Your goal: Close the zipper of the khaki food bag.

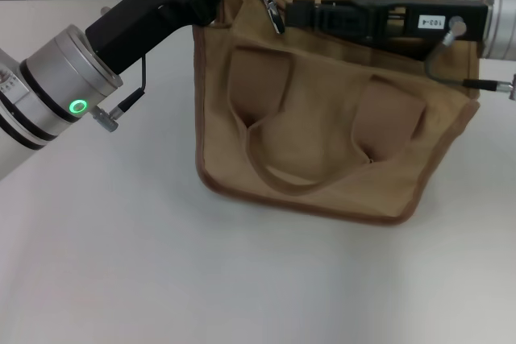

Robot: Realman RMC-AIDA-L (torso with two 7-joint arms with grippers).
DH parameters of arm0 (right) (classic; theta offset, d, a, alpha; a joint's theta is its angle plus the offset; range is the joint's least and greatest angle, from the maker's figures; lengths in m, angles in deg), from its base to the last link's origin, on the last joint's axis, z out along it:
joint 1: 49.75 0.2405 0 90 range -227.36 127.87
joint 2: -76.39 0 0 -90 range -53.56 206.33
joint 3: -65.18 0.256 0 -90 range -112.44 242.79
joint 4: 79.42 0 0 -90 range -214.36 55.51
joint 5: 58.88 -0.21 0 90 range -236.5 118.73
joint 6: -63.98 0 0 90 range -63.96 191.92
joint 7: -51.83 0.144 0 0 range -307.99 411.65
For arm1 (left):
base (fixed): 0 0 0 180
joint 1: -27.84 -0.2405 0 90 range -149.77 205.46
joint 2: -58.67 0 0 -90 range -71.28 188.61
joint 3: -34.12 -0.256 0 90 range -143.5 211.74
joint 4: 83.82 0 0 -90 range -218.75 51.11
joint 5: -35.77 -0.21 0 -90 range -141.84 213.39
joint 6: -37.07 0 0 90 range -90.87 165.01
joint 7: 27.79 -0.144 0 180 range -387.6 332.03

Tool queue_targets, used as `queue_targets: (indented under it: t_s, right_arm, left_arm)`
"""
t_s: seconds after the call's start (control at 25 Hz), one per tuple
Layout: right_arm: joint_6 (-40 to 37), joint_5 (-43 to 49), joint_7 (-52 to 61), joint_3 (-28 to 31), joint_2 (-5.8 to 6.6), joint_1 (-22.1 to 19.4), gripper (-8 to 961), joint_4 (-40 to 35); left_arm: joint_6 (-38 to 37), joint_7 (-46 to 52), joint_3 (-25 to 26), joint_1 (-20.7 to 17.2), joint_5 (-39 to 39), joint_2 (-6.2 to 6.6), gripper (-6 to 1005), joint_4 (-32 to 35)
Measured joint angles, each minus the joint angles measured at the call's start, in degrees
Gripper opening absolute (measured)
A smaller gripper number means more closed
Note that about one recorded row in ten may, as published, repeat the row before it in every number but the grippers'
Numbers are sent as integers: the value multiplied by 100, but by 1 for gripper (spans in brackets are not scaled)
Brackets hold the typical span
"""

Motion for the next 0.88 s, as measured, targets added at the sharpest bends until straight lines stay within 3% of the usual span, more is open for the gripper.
queue_targets:
  t_s: [0.24,0.88]
  right_arm:
    - [240,-16,-15,-258,-12,100,329,14]
    - [362,-241,250,-721,-40,86,318,-59]
  left_arm:
    - [-46,2,-4,-4,-2,-5,87,0]
    - [-70,3,-36,12,-22,-8,92,-74]
